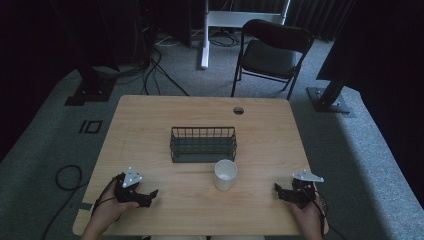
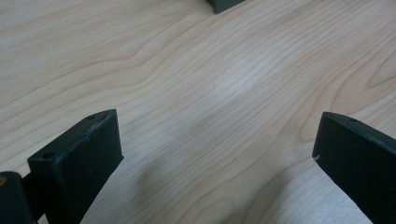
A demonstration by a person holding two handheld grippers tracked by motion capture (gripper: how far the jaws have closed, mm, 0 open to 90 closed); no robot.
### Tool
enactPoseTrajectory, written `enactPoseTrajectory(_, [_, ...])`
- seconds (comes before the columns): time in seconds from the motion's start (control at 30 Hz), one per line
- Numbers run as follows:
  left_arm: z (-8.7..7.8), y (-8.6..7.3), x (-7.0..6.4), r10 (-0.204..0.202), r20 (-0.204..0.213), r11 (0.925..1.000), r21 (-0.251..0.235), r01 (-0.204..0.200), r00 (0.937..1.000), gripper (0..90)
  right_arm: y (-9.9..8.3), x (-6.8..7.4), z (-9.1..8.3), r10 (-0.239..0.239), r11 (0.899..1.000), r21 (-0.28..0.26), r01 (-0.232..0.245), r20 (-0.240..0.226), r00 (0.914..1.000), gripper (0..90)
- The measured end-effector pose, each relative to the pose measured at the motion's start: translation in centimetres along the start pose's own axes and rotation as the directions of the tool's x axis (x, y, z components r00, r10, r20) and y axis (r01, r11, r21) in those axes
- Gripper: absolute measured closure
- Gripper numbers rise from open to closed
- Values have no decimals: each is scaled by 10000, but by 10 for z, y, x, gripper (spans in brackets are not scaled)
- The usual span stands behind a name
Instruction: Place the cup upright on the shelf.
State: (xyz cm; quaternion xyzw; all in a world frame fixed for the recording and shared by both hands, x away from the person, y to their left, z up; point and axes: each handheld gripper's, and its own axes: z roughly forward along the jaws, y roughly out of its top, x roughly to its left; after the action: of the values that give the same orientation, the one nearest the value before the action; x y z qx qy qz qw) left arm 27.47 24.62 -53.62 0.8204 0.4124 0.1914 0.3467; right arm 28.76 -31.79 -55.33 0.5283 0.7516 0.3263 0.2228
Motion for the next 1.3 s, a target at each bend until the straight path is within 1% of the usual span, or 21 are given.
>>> enactPoseTrajectory(0.07, [0, 1, -1, -67, 164, 9999, -79, 68, 9998, 16, 0, 0, 0, -2, 10000, 1, 2, 0, 10000, 129])
enactPoseTrajectory(0.13, [1, 2, -1, -60, 204, 9999, -102, 62, 9998, 16, 0, 0, 0, -2, 10000, 1, 2, 0, 10000, 129])
enactPoseTrajectory(0.17, [2, 3, -2, 35, 177, 10000, -65, -34, 9998, 16, 0, 0, 0, 1, 10000, 1, -1, 0, 10000, 129])
enactPoseTrajectory(0.3, [4, 6, -6, 212, 269, 9998, -70, -210, 9994, 16, 0, 0, 0, 0, 10000, 2, 0, 0, 10000, 129])
enactPoseTrajectory(0.37, [5, 8, -8, 255, 348, 9997, -50, -254, 9991, 16, 0, 0, 0, 0, 10000, 1, 0, 0, 10000, 129])
enactPoseTrajectory(0.47, [7, 12, -10, 357, 339, 9994, -36, -356, 9988, 16, 0, 0, 0, 0, 10000, 1, 0, 1, 10000, 129])
enactPoseTrajectory(0.53, [7, 13, -11, 351, 384, 9993, -97, -347, 9986, 16, 0, 0, 0, 0, 10000, 1, 0, 1, 10000, 129])
enactPoseTrajectory(0.67, [11, 18, -17, 663, 490, 9978, -75, -660, 9966, 16, 0, 0, 0, 0, 10000, 1, 0, 0, 10000, 129])
enactPoseTrajectory(0.73, [12, 20, -18, 699, 529, 9975, -76, -696, 9961, 16, 0, 0, 0, 0, 10000, 1, 0, 0, 10000, 129])
enactPoseTrajectory(0.77, [14, 22, -21, 740, 616, 9972, -110, -734, 9954, 16, 0, 0, 0, -2, 10000, 0, 2, 2, 10000, 129])
enactPoseTrajectory(0.93, [17, 27, -25, 936, 731, 9956, -137, -928, 9929, 16, 0, 0, 0, -3, 10000, 1, 3, 0, 10000, 129])
enactPoseTrajectory(0.97, [19, 30, -27, 1043, 816, 9945, -126, -1037, 9912, 16, 0, 0, 0, -2, 10000, 2, 2, 0, 10000, 129])
enactPoseTrajectory(1.17, [23, 38, -35, 1314, 1010, 9913, -212, -1299, 9862, 16, 0, 0, 0, -1, 10000, 1, 1, 1, 10000, 129])
enactPoseTrajectory(1.2, [23, 38, -35, 1314, 1010, 9913, -212, -1299, 9862, 16, 0, 0, 0, 0, 10000, 1, 0, 0, 10000, 129])
enactPoseTrajectory(1.3, [26, 43, -41, 1422, 1161, 9898, -256, -1402, 9830, 16, 0, 0, 0, 0, 10000, 0, 0, 0, 10000, 129])
